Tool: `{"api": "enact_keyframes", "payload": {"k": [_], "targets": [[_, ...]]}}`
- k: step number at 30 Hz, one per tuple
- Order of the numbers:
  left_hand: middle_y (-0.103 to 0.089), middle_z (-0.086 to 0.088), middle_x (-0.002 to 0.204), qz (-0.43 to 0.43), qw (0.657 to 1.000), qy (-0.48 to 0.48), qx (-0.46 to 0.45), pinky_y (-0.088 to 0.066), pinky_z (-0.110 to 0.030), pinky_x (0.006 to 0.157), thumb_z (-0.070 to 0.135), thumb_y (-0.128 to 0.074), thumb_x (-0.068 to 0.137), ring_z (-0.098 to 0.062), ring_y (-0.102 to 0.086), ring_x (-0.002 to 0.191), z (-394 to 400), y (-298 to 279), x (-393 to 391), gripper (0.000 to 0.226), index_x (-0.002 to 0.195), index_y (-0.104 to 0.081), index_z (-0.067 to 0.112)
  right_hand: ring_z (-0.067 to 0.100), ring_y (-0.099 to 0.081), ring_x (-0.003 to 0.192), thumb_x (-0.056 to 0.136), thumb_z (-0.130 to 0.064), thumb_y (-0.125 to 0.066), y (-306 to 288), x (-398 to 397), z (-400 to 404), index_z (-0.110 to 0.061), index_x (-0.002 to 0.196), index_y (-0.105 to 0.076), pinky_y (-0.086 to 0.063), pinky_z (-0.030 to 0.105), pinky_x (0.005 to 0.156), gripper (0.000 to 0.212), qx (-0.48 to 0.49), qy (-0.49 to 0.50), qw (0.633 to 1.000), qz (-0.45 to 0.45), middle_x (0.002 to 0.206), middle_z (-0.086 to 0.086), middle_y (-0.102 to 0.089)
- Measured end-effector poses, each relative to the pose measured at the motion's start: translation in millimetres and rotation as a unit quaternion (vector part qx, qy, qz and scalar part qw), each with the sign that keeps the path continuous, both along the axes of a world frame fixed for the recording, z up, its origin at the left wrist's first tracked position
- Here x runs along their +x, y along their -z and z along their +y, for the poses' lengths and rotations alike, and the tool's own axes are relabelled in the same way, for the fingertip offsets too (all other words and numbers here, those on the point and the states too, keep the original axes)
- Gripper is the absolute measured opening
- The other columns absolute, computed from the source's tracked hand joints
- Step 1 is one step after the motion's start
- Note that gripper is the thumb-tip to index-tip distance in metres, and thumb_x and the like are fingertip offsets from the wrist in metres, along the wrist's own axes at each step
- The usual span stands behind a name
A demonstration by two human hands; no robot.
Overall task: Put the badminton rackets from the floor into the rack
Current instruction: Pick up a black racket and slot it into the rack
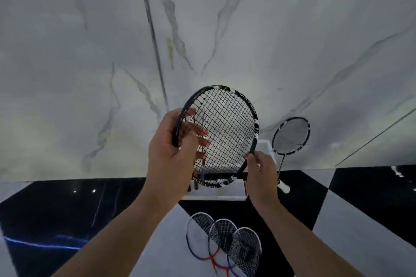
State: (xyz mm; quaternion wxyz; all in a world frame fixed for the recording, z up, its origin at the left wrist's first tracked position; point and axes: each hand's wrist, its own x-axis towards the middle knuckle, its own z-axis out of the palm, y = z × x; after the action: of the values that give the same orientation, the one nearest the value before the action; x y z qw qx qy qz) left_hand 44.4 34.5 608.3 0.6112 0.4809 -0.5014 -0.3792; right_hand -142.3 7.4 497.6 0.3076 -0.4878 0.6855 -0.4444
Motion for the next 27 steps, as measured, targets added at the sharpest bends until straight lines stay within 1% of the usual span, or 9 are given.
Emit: {"api": "enact_keyframes", "payload": {"k": [3,9,12,17,20,21,23,25,27], "targets": [[-0.076,0.000,0.092,-0.032,0.999,0.009,-0.027,-0.066,-0.039,0.064,0.009,-0.051,0.091,-0.026,-0.076,0.086,-1.5,-30.4,9.5,0.035,0.109,-0.072,0.031,0.023,-0.052,0.098,0.103,-0.020,-0.046,-30.8,9.4,-6.6,-0.022,0.090,-0.064,-0.042,0.037,0.080,0.022,-0.045,0.011,0.998,0.033,0.090,-0.011,-0.055],[-0.074,0.001,0.090,-0.038,0.995,-0.023,-0.092,-0.065,-0.038,0.059,0.007,-0.049,0.093,-0.021,-0.076,0.079,-6.0,-78.3,20.0,0.033,0.110,-0.070,0.026,0.024,-0.049,0.095,0.106,-0.022,-0.038,-81.7,26.6,-20.3,-0.018,0.091,-0.057,-0.038,0.031,0.074,0.024,-0.082,-0.019,0.992,0.097,0.090,0.000,-0.053],[-0.073,0.002,0.088,-0.060,0.991,-0.030,-0.113,-0.064,-0.037,0.056,0.011,-0.049,0.091,-0.020,-0.075,0.078,-6.6,-97.7,22.7,0.033,0.106,-0.068,0.034,0.025,-0.050,0.092,0.106,-0.022,-0.037,-101.8,32.1,-27.7,-0.020,0.085,-0.053,-0.038,0.034,0.074,0.027,-0.064,-0.044,0.991,0.113,0.088,0.000,-0.052],[-0.066,-0.003,0.085,-0.134,0.982,-0.038,-0.130,-0.055,-0.053,0.049,0.015,-0.048,0.091,-0.038,-0.066,0.070,-13.5,-112.2,16.6,0.035,0.097,-0.060,0.047,0.011,-0.043,0.059,0.105,-0.021,-0.040,-120.4,29.7,-44.4,-0.024,0.072,-0.050,-0.029,0.021,0.051,0.035,0.012,-0.135,0.986,0.098,0.069,-0.005,-0.048],[-0.066,0.000,0.084,-0.174,0.977,-0.053,-0.114,-0.058,-0.053,0.055,0.022,-0.046,0.090,-0.033,-0.067,0.071,-26.0,-105.6,5.5,0.031,0.097,-0.060,0.048,0.014,-0.044,0.060,0.104,-0.024,-0.045,-126.3,24.7,-61.5,-0.016,0.070,-0.047,-0.048,0.033,0.060,0.035,0.103,-0.184,0.974,0.087,0.063,-0.003,-0.044],[-0.065,0.001,0.083,-0.191,0.974,-0.057,-0.108,-0.059,-0.053,0.057,0.022,-0.045,0.090,-0.030,-0.067,0.072,-34.7,-99.4,-4.4,0.028,0.099,-0.060,0.044,0.016,-0.051,0.070,0.104,-0.025,-0.046,-124.2,18.6,-71.2,-0.011,0.080,-0.055,-0.057,0.043,0.075,0.030,0.143,-0.196,0.969,0.051,0.069,0.000,-0.049],[-0.065,0.004,0.083,-0.211,0.971,-0.053,-0.098,-0.059,-0.051,0.058,0.021,-0.044,0.090,-0.025,-0.066,0.072,-44.4,-89.4,-8.1,0.025,0.101,-0.058,0.038,0.025,-0.063,0.100,0.103,-0.028,-0.049,-125.5,19.1,-80.0,-0.002,0.115,-0.062,-0.054,0.051,0.100,0.031,0.218,-0.205,0.954,-0.016,0.098,0.009,-0.064],[-0.064,0.008,0.082,-0.234,0.967,-0.055,-0.080,-0.057,-0.046,0.057,0.019,-0.044,0.091,-0.016,-0.063,0.068,-59.4,-72.7,-19.0,0.029,0.106,-0.056,0.040,0.034,-0.060,0.125,0.102,-0.031,-0.053,-124.0,12.4,-90.1,-0.003,0.136,-0.056,-0.052,0.050,0.105,0.044,0.252,-0.217,0.941,-0.064,0.136,0.019,-0.061],[-0.064,0.008,0.079,-0.238,0.968,-0.055,-0.054,-0.052,-0.037,0.053,0.016,-0.045,0.094,-0.011,-0.058,0.061,-76.2,-57.3,-32.6,0.034,0.116,-0.056,0.039,0.033,-0.053,0.134,0.101,-0.037,-0.057,-120.3,2.2,-101.2,-0.009,0.148,-0.044,-0.050,0.049,0.107,0.056,0.270,-0.237,0.924,-0.129,0.153,0.015,-0.048]]}}
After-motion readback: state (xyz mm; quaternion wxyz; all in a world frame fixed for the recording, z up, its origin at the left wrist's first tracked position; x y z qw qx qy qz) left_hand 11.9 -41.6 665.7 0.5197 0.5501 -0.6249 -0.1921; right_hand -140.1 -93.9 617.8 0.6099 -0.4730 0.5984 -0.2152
